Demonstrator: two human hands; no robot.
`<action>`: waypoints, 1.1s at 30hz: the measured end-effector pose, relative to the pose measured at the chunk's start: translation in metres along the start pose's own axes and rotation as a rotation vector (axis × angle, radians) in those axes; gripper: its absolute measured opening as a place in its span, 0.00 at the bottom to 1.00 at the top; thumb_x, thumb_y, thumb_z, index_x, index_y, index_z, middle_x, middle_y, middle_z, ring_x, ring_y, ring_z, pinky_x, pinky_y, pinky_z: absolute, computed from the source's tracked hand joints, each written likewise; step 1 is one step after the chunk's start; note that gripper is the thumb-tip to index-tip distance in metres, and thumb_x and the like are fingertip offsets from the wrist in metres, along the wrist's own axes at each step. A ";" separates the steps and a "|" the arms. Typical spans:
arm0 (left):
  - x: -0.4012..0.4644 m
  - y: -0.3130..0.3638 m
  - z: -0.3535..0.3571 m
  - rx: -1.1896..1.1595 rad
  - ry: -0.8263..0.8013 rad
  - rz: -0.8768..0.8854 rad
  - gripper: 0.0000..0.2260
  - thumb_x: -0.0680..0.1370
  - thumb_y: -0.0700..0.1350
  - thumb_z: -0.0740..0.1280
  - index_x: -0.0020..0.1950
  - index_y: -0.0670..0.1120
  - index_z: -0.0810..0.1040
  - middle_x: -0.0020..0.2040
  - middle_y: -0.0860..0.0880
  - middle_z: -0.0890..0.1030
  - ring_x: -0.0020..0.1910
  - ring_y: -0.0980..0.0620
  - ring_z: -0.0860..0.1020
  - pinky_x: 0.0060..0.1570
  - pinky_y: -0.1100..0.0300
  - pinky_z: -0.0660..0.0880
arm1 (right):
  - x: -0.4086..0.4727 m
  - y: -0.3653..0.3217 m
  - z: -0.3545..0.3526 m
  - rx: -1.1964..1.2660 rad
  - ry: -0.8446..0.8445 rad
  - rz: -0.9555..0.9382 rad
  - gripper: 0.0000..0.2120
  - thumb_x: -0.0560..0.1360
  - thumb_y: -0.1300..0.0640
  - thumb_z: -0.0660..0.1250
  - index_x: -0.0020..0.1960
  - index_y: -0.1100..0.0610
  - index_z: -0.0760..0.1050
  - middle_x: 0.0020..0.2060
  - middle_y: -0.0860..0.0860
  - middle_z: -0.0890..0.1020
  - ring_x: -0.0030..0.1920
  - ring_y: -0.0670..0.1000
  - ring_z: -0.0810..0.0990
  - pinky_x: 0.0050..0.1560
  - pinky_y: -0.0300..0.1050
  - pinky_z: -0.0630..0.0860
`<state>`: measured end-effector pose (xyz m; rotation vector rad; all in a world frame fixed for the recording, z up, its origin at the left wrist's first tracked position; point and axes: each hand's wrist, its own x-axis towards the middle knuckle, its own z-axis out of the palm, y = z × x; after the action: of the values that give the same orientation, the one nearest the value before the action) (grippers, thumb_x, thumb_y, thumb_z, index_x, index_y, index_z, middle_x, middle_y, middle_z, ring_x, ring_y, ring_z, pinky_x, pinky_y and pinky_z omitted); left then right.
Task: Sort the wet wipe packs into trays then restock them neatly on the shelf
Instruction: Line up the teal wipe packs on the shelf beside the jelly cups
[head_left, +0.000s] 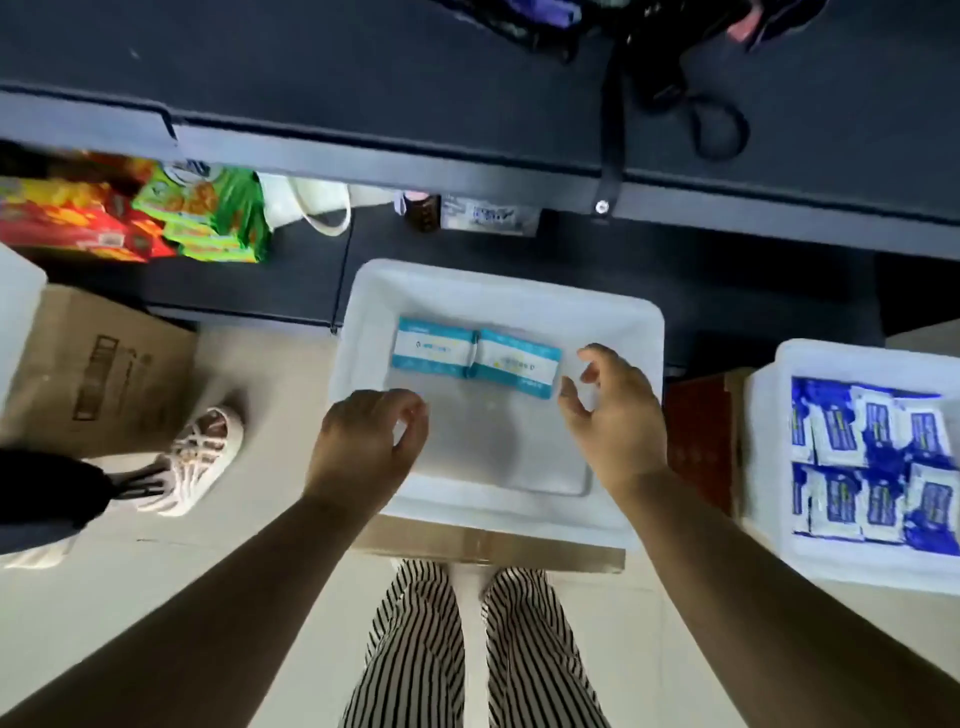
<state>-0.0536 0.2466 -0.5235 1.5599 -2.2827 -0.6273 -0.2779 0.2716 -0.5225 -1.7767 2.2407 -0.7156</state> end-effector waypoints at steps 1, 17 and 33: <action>-0.010 -0.008 0.019 0.007 -0.055 -0.039 0.17 0.75 0.49 0.57 0.40 0.41 0.80 0.36 0.46 0.82 0.33 0.44 0.80 0.39 0.53 0.77 | -0.009 0.012 0.015 -0.023 -0.061 0.024 0.13 0.69 0.57 0.66 0.49 0.64 0.78 0.34 0.56 0.81 0.33 0.58 0.80 0.33 0.44 0.77; -0.052 -0.060 0.163 0.170 -0.172 -0.301 0.17 0.76 0.53 0.54 0.39 0.48 0.79 0.28 0.54 0.80 0.22 0.49 0.76 0.28 0.65 0.65 | 0.063 0.123 0.212 0.018 -0.546 0.177 0.26 0.71 0.49 0.71 0.66 0.57 0.70 0.62 0.55 0.74 0.63 0.54 0.71 0.63 0.45 0.66; 0.071 -0.073 0.194 -0.727 -0.230 -1.143 0.16 0.79 0.55 0.59 0.45 0.42 0.74 0.45 0.44 0.77 0.41 0.49 0.75 0.49 0.54 0.72 | 0.058 0.112 0.193 -0.051 -0.572 0.364 0.34 0.69 0.49 0.73 0.69 0.57 0.62 0.66 0.55 0.68 0.65 0.56 0.67 0.61 0.48 0.67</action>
<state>-0.1145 0.1928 -0.7268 2.2625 -0.8018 -1.6977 -0.3051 0.1868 -0.7345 -1.3087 2.0887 -0.0607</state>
